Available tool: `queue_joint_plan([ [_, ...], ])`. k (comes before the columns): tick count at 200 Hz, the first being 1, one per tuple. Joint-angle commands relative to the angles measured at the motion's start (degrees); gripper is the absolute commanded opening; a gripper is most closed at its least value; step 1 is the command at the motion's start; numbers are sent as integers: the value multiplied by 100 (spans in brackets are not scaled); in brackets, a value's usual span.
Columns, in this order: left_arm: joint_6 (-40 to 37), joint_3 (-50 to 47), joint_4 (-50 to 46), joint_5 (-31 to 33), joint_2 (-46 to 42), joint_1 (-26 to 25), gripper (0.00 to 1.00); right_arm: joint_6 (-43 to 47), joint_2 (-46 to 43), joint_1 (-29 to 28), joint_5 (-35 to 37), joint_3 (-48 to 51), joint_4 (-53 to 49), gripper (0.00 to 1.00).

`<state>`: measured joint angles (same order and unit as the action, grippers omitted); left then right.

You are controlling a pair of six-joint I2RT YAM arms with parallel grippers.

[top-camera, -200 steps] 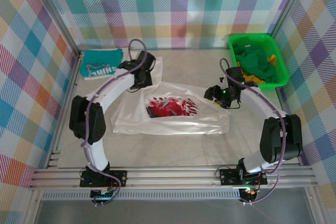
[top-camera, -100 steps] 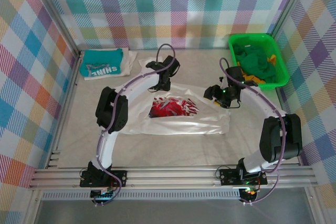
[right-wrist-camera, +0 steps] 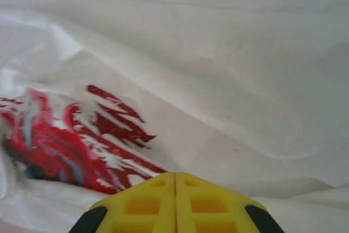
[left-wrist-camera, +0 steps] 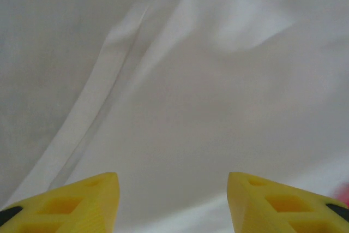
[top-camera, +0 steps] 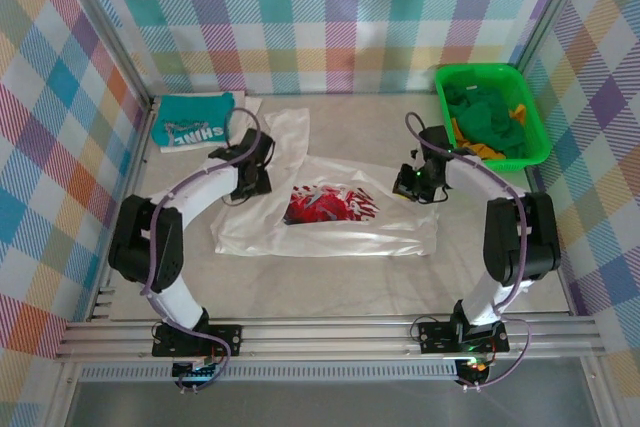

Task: Fold and stack the t-shirts

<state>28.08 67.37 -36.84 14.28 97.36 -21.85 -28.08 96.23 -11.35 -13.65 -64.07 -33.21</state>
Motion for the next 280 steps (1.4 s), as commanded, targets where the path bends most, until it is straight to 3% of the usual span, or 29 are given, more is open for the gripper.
queue_joint_plan([
  [1, 233, -388, 204, -158, -23, -23, 54, -116, -94, -44, 547, 151, -223, 10],
  [58, 510, -1477, 792, -250, -150, 268, 54, -538, -288, -42, 704, 1088, 111, 12],
  [92, 811, -2015, 932, -631, -153, 243, 54, -792, -310, -41, 599, 1624, 421, 12],
  [125, 1279, -2600, 843, -778, -698, -228, 54, -1069, -789, -42, 804, 2081, 368, 13],
  [157, 1574, -2406, 588, -965, -605, -722, 54, -996, -761, 125, 1029, 1917, 308, 14],
  [188, 1584, -1574, -232, -576, -1044, -725, 54, -778, -663, 274, 868, 1189, 240, 17],
  [219, 884, 120, -774, -534, -1459, -412, 55, -550, -742, 265, 791, 245, 71, 21],
  [231, 404, 944, -888, -693, -1132, -226, 55, -402, -661, 265, 703, -51, 87, 24],
  [246, -210, 2089, -1205, -456, -297, -28, 56, -248, -494, 270, 627, -298, 272, 26],
  [257, -526, 2722, -1144, -500, 323, 171, 60, -154, -312, 270, 542, -501, 359, 27],
  [280, -749, 3699, -550, -1350, 1434, 594, 61, -125, -18, 265, 271, -799, 524, 30],
])
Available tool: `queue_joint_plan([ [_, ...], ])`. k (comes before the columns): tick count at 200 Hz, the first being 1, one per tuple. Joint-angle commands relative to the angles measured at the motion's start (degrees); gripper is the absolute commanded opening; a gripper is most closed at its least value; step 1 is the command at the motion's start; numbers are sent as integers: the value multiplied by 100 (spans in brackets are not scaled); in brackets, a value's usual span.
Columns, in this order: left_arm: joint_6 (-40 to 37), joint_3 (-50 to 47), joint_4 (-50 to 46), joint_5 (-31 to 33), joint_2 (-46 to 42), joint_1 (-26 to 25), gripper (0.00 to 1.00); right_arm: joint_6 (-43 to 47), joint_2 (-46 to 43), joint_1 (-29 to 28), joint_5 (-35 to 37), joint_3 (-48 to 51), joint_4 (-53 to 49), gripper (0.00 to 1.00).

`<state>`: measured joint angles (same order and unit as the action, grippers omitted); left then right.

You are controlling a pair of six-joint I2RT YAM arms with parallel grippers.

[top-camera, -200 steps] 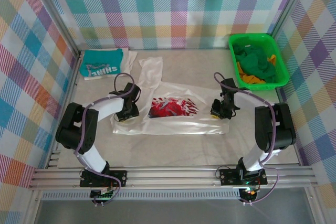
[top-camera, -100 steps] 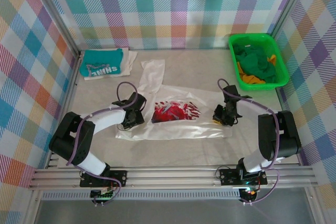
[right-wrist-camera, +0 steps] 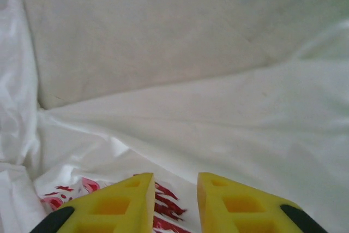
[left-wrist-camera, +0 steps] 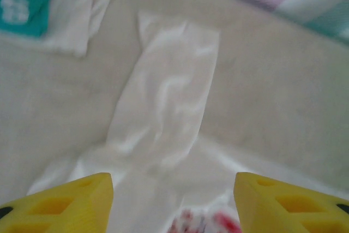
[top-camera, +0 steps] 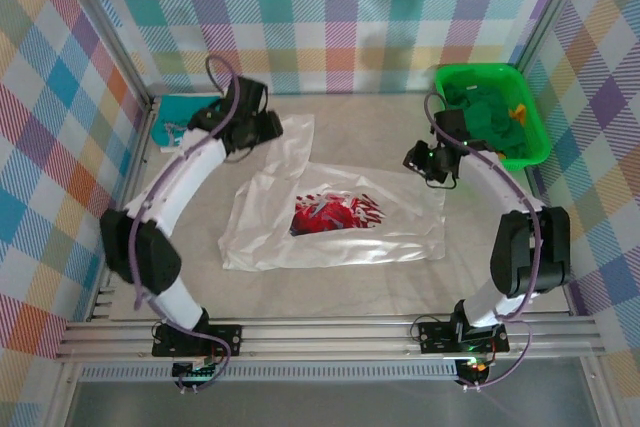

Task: Fold and stack the t-shirts

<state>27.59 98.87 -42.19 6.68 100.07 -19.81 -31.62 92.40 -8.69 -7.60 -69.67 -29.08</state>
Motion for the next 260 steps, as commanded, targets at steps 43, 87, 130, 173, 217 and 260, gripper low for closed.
queue_joint_plan([
  [43, -766, 3214, -542, -957, 3408, 607, 61, 355, 366, -23, -620, -232, 416, 36],
  [87, -307, 4134, -221, -1119, 4579, 860, 59, 481, 349, -28, -845, -135, 550, 40],
  [130, 59, 4654, -17, -1474, 5330, 909, 59, 454, 357, -54, -1190, -22, 759, 41],
  [173, 309, 4841, 320, -1464, 5667, 924, 65, 397, 331, -84, -1440, 100, 967, 41],
  [217, 643, 5140, 884, -1628, 6081, 926, 59, 384, 294, -89, -1578, 145, 977, 41],
  [260, 600, 5377, 1151, -1827, 6280, 925, 27, 410, 111, -89, -1525, 217, 922, 41],
])
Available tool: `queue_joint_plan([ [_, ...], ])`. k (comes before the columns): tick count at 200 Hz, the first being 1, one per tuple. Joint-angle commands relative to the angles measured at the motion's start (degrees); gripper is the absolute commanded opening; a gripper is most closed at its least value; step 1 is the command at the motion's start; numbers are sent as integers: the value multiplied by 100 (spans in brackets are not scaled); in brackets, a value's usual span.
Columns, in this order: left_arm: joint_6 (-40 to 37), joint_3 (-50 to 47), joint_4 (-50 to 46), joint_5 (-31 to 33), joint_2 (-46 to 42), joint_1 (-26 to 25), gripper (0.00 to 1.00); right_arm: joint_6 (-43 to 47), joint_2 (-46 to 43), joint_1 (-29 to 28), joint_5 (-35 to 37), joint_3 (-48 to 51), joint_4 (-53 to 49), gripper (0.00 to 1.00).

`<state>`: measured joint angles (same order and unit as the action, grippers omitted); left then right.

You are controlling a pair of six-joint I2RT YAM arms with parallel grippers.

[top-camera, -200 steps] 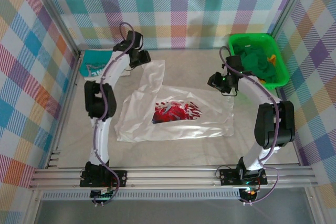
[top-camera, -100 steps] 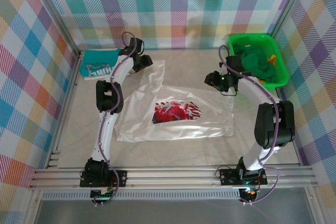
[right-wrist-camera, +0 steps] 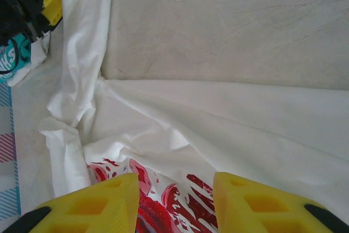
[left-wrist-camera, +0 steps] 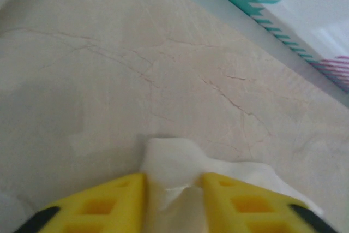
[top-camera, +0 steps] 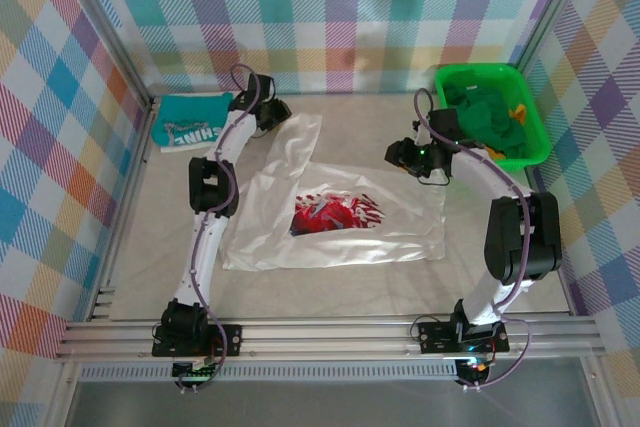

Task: Fold and stack the t-shirts

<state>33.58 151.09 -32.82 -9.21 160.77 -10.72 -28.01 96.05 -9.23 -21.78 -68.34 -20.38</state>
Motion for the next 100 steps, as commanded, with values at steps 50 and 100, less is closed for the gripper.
queue_joint_plan([
  [50, -393, 262, 348, -363, 97, 31, 0, 37, -150, -35, -61, 67, 19, 42],
  [100, -1102, 263, 559, -177, -507, 70, 0, 220, 398, -9, 1043, -787, -878, 43],
])
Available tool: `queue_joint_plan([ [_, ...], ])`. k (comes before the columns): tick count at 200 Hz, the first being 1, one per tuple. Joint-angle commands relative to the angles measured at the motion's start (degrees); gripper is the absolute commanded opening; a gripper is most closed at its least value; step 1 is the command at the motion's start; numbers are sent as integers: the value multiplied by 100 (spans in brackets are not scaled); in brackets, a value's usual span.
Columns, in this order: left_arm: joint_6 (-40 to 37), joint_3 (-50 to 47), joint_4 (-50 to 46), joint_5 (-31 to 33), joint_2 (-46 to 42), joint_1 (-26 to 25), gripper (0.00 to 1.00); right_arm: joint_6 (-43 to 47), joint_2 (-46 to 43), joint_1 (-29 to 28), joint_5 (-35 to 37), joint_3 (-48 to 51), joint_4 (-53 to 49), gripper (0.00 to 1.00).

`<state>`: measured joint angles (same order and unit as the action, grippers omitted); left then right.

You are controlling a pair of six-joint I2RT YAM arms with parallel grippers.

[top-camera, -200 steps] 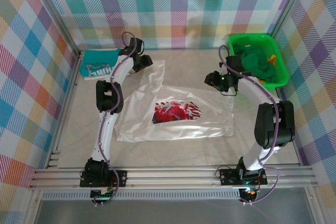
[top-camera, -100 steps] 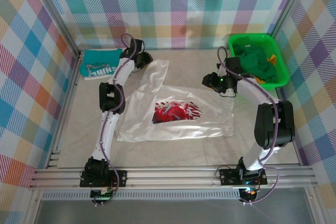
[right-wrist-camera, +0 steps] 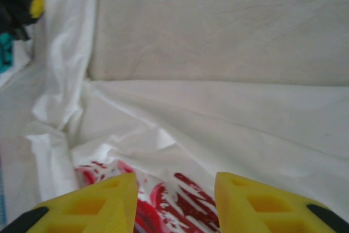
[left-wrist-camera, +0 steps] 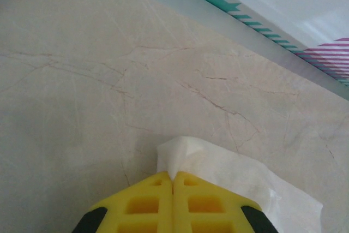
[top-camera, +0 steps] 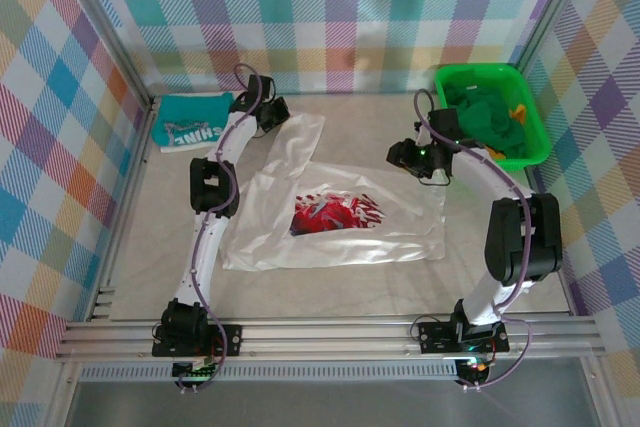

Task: Fold and stack the t-shirts

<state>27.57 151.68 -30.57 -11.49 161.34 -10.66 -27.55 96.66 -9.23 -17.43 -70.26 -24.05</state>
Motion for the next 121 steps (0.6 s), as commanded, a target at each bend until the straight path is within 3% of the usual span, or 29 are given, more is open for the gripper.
queue_joint_plan([
  [1, -508, 204, 350, 46, -575, 68, 0, 177, 350, -8, 609, -612, -507, 43],
  [32, -644, 220, 616, -77, -864, 174, 0, 172, 692, -11, 494, -1065, -439, 43],
  [77, -1132, 224, 534, -123, -1058, 204, 0, 30, 1306, 44, 1756, -1836, -1462, 45],
  [100, -1510, 227, 319, 97, -1122, 264, 0, 92, 1604, 137, 1972, -2158, -1765, 46],
  [121, -1566, 230, 306, -89, -1067, 382, 0, 200, 1935, 159, 2105, -2538, -2086, 48],
])
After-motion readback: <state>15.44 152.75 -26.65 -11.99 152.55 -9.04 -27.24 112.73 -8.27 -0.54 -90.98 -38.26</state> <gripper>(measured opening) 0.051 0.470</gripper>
